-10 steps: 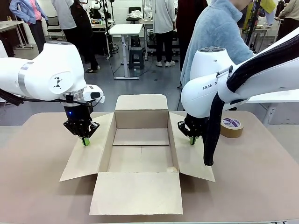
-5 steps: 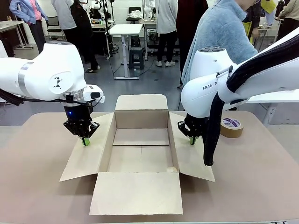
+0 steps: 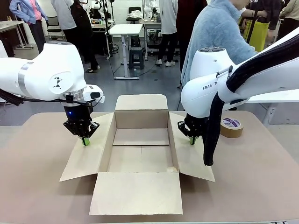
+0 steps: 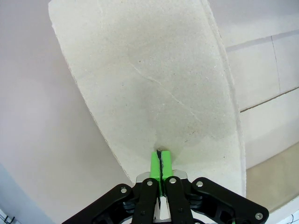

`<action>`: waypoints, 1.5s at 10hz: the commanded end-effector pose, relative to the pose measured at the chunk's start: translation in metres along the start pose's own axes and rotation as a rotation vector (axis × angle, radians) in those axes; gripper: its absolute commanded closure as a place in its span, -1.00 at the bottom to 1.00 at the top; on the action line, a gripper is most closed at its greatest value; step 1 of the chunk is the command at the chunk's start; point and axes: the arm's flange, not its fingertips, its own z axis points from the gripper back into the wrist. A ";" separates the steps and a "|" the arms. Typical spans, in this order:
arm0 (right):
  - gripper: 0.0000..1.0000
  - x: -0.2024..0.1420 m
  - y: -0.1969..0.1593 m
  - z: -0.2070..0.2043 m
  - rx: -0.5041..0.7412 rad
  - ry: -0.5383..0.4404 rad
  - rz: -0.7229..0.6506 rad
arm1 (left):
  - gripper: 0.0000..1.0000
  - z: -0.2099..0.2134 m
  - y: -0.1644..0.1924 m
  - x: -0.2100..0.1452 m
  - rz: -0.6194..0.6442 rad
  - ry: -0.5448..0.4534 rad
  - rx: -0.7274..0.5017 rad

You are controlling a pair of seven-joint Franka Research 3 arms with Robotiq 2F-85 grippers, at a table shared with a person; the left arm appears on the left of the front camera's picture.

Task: Wrap the clocks to prevent damage.
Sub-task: Once the human has placed the objects inside and stepped back, release both hands from the side flaps of the Package Box.

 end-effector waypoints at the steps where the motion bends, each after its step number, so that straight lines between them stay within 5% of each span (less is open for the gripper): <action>1: 0.98 -0.002 0.002 -0.002 -0.003 0.003 -0.003 | 0.99 0.000 0.000 0.000 0.000 0.000 0.000; 15: 0.98 -0.002 0.002 -0.002 -0.003 0.003 -0.003 | 0.99 0.000 0.000 0.000 0.000 0.000 0.000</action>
